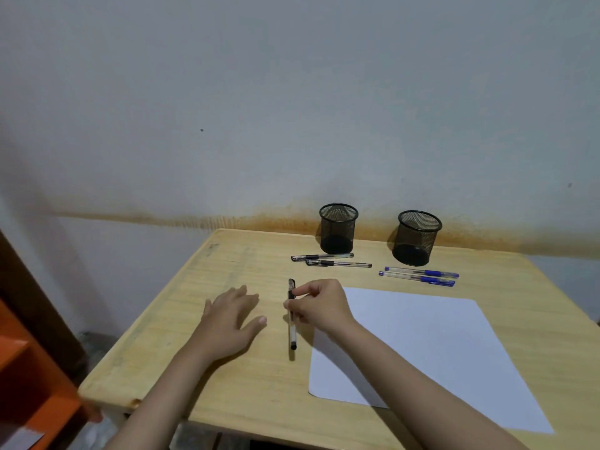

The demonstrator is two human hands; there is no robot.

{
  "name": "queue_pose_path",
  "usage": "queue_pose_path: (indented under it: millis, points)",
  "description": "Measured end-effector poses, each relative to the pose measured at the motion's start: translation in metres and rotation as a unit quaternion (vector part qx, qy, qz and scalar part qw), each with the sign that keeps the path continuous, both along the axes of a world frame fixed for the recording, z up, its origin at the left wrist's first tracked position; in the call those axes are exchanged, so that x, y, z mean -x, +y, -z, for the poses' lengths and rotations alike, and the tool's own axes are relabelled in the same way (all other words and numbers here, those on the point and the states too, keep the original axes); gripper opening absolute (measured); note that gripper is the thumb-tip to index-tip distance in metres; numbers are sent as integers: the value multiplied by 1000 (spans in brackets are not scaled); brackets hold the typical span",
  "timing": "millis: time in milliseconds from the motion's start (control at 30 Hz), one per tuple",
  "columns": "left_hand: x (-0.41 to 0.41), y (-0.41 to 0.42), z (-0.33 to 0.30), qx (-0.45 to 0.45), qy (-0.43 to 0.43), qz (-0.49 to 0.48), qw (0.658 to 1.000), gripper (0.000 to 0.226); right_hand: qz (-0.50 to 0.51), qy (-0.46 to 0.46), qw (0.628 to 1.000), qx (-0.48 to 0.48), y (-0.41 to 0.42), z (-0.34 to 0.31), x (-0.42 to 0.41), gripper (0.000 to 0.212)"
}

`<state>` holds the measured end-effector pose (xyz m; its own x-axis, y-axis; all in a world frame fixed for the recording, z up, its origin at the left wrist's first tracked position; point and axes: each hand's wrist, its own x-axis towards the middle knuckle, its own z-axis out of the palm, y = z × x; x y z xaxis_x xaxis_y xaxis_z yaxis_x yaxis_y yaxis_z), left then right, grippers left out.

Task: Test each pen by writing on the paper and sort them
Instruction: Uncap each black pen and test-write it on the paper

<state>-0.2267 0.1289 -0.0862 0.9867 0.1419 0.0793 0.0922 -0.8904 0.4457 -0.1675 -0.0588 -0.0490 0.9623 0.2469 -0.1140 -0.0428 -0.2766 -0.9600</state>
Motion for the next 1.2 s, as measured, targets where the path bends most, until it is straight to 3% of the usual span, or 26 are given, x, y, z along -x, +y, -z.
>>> queue_pose_path:
  millis: [133, 367, 500, 667, 833, 967, 1200]
  points:
    - [1, 7, 13, -11, 0, -2, 1000, 81, 21, -52, 997, 56, 24, 10, -7, 12]
    - [-1, 10, 21, -17, -33, -6, 999, 80, 8, -107, 983, 149, 44, 22, -15, 18]
    - [-2, 11, 23, -16, -37, -7, 999, 80, 27, -94, 989, 113, 41, 19, -19, 25]
    - [-2, 11, 24, -6, -40, -5, 999, 80, 119, -118, 982, 87, 11, 8, -60, 9]
    - [-2, 11, 24, -3, -40, -6, 999, 80, 119, -156, 933, 301, -15, 16, -114, 27]
    - [-2, 11, 23, -1, -42, -8, 999, 79, 88, -176, 900, 388, -18, 17, -126, 22]
    - [0, 10, 18, 5, -38, -10, 999, 79, 34, -262, 900, 348, -27, 12, -117, 17]
